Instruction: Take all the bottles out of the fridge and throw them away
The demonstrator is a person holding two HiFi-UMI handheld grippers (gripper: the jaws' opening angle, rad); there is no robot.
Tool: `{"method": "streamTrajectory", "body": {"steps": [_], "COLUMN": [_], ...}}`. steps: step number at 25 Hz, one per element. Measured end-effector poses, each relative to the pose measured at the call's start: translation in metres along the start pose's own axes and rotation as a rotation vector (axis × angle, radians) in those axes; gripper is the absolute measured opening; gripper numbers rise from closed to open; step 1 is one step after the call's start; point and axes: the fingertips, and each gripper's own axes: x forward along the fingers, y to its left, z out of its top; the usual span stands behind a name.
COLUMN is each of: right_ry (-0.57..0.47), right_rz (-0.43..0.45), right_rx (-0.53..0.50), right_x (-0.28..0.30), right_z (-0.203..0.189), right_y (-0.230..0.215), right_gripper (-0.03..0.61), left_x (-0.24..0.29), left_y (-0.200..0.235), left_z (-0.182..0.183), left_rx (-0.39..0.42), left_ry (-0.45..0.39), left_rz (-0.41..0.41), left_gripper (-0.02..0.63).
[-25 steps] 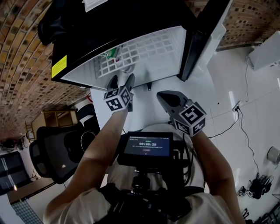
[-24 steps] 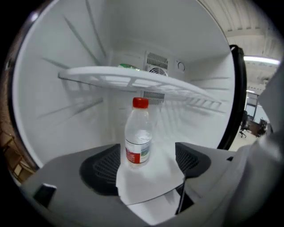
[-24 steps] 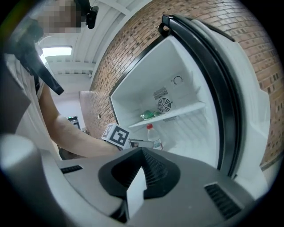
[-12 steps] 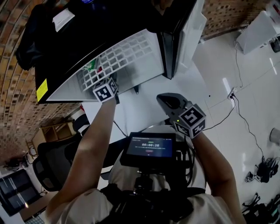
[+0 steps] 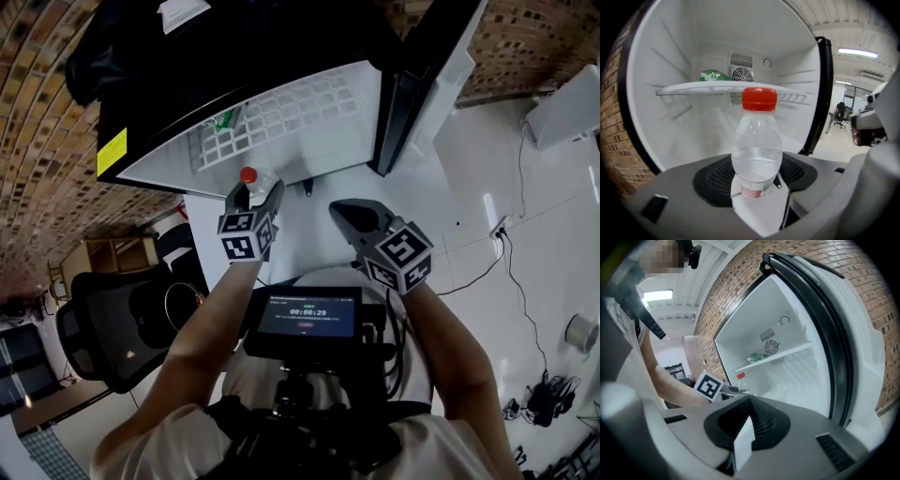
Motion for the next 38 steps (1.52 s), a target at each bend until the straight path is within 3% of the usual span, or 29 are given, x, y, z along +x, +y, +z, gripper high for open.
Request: {"method": "streamTrajectory", "body": {"steps": [6, 14, 28, 38], "right_ry": [0.046, 0.125, 0.277, 0.373], "right_rz": [0.071, 0.23, 0.455, 0.555], "right_rx": [0.001, -0.046, -0.138, -0.154], "right_x": [0.03, 0.085, 0.175, 0.227], "right_z": [-0.012, -0.028, -0.068, -0.1], "right_y": [0.029, 0.098, 0.215, 0.292], "right_gripper": [0.003, 0.003, 0.003, 0.003], "left_x": [-0.056, -0.128, -0.242, -0.33], "left_y": [-0.011, 0.024, 0.138, 0.233], "left_z": [-0.027, -0.068, -0.188, -0.304], "left_rx": [0.055, -0.035, -0.293, -0.474], "left_ry": [-0.018, -0.021, 0.015, 0.1], "left_rz": [-0.068, 0.001, 0.276, 0.489], "left_gripper": [0.301, 0.302, 0.302, 0.302]}}
